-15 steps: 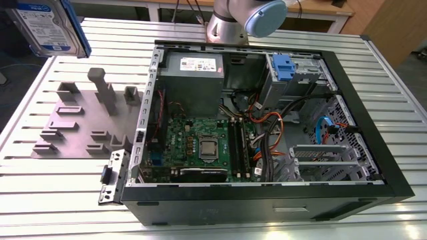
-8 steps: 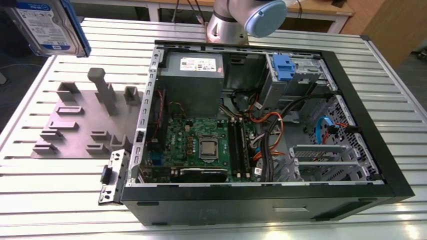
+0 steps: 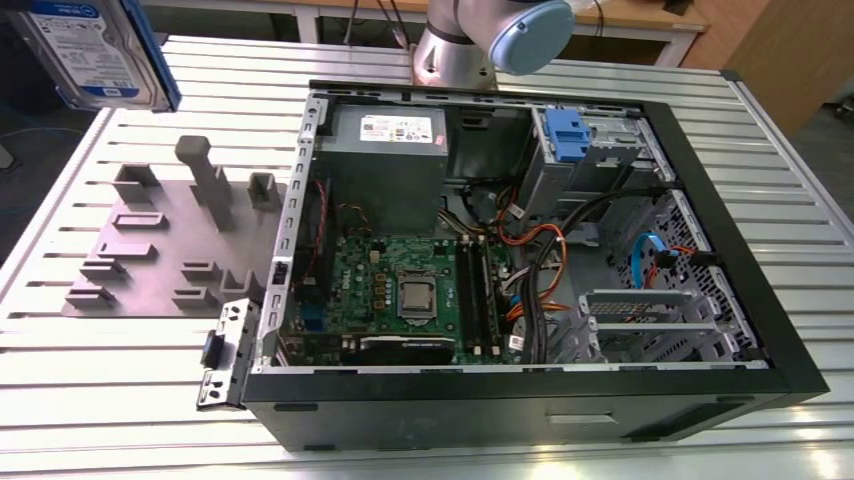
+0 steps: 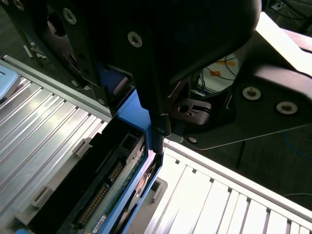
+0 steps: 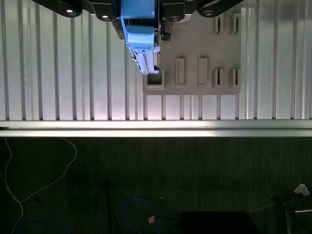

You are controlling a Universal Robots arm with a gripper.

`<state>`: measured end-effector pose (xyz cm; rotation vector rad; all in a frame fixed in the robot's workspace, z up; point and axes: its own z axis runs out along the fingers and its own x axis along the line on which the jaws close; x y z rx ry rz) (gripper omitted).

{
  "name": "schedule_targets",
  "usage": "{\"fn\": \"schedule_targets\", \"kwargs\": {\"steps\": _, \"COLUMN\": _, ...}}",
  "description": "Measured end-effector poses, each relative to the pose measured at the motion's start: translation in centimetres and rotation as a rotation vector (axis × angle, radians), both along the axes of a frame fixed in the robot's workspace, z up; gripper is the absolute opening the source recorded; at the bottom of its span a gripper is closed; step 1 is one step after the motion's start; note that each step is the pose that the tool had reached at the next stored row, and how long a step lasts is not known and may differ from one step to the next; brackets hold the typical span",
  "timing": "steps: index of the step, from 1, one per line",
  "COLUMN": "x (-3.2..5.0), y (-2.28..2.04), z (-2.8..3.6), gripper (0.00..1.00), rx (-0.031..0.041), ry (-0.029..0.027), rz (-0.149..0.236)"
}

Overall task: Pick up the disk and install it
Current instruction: 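Pick up the disk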

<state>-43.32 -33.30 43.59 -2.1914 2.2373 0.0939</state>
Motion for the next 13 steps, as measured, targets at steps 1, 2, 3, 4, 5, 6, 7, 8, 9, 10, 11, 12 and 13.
{"fn": "schedule_targets", "kwargs": {"steps": 1, "x": 0.00, "y": 0.00, "z": 0.05, "gripper": 0.36, "rx": 0.0000, "ry": 0.0000, "rz": 0.000}}
{"fn": "schedule_targets", "kwargs": {"steps": 2, "x": 0.00, "y": 0.00, "z": 0.10, "gripper": 0.36, "rx": 0.0000, "ry": 0.0000, "rz": 0.000}}
{"fn": "schedule_targets", "kwargs": {"steps": 3, "x": 0.00, "y": 0.00, "z": 0.14, "gripper": 0.36, "rx": 0.0000, "ry": 0.0000, "rz": 0.000}}
{"fn": "schedule_targets", "kwargs": {"steps": 4, "x": 0.00, "y": 0.00, "z": 0.18, "gripper": 0.36, "rx": 0.0000, "ry": 0.0000, "rz": 0.000}}
{"fn": "schedule_targets", "kwargs": {"steps": 5, "x": 0.00, "y": 0.00, "z": 0.23, "gripper": 0.36, "rx": 0.0000, "ry": 0.0001, "rz": 0.000}}
{"fn": "schedule_targets", "kwargs": {"steps": 6, "x": 0.00, "y": 0.00, "z": 0.27, "gripper": 0.36, "rx": 0.0000, "ry": 0.0000, "rz": 0.000}}
{"fn": "schedule_targets", "kwargs": {"steps": 7, "x": 0.00, "y": 0.00, "z": 0.32, "gripper": 0.36, "rx": 0.0000, "ry": 0.0000, "rz": 0.000}}
{"fn": "schedule_targets", "kwargs": {"steps": 8, "x": 0.00, "y": 0.00, "z": 0.36, "gripper": 0.36, "rx": 0.0000, "ry": 0.0000, "rz": 0.000}}
{"fn": "schedule_targets", "kwargs": {"steps": 9, "x": 0.00, "y": 0.00, "z": 0.40, "gripper": 0.36, "rx": 0.0000, "ry": 0.0000, "rz": 0.000}}
{"fn": "schedule_targets", "kwargs": {"steps": 10, "x": 0.00, "y": 0.00, "z": 0.44, "gripper": 0.36, "rx": 0.0001, "ry": 0.0000, "rz": 0.000}}
{"fn": "schedule_targets", "kwargs": {"steps": 11, "x": 0.00, "y": 0.00, "z": 0.48, "gripper": 0.36, "rx": 0.0000, "ry": 0.0000, "rz": 0.000}}
{"fn": "schedule_targets", "kwargs": {"steps": 12, "x": 0.00, "y": 0.00, "z": 0.52, "gripper": 0.36, "rx": 0.0000, "ry": 0.0000, "rz": 0.000}}
{"fn": "schedule_targets", "kwargs": {"steps": 13, "x": 0.00, "y": 0.00, "z": 0.57, "gripper": 0.36, "rx": 0.0000, "ry": 0.0000, "rz": 0.000}}
